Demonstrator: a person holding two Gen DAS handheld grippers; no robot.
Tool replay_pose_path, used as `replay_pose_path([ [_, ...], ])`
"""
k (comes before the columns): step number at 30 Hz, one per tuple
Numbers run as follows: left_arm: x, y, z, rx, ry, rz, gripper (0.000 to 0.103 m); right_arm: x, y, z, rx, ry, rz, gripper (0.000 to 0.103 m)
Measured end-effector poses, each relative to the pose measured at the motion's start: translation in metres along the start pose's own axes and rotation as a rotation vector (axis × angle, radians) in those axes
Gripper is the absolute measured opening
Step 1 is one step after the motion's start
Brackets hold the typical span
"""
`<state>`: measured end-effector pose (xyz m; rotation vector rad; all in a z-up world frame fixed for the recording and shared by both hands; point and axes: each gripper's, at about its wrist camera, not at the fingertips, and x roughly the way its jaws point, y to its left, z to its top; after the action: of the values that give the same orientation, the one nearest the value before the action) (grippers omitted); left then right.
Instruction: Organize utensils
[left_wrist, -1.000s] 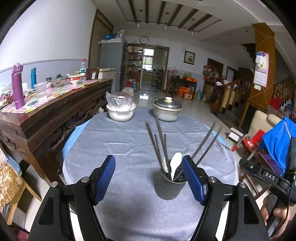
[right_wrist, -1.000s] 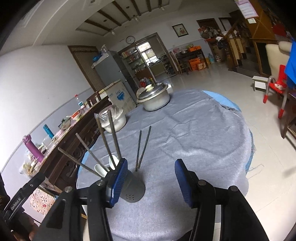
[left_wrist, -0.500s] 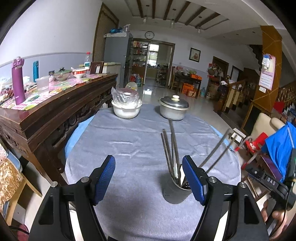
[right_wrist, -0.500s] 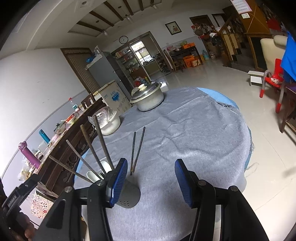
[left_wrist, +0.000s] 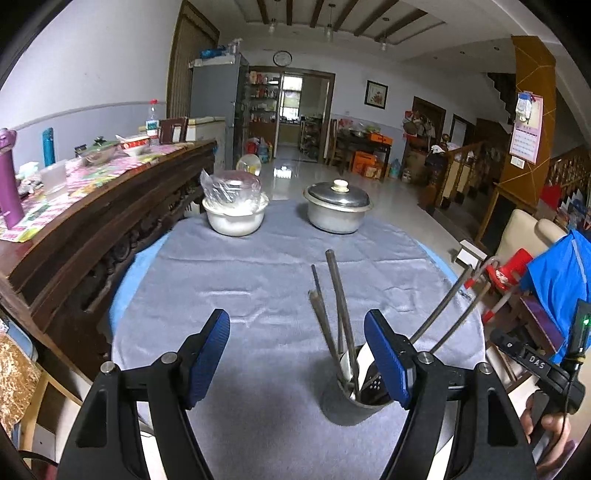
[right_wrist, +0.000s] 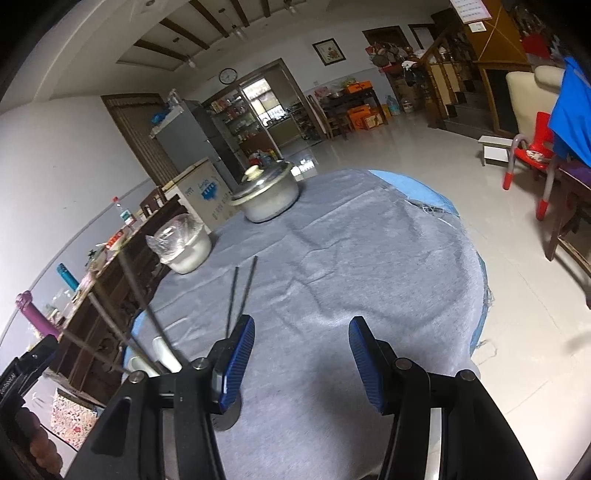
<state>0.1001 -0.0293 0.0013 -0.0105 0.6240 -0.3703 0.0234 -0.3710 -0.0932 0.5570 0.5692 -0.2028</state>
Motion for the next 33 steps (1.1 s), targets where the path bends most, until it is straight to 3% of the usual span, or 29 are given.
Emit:
replay_pose_path([
  [11,0.002,-0.005,0.006,0.061,0.031,-0.045,0.076,0.013,0.009,0.015,0.048,-0.033,0.012,0.056],
  [26,-0.07,-0.026,-0.033,0.055,-0.058,-0.129,0.076,-0.058,0.039,0.018,-0.036,-0.084,0.033,0.056],
  [33,-0.09,-0.028,-0.039,0.077,-0.081,-0.137,0.076,-0.072,0.046,0.007,-0.038,-0.094,0.053,0.056],
])
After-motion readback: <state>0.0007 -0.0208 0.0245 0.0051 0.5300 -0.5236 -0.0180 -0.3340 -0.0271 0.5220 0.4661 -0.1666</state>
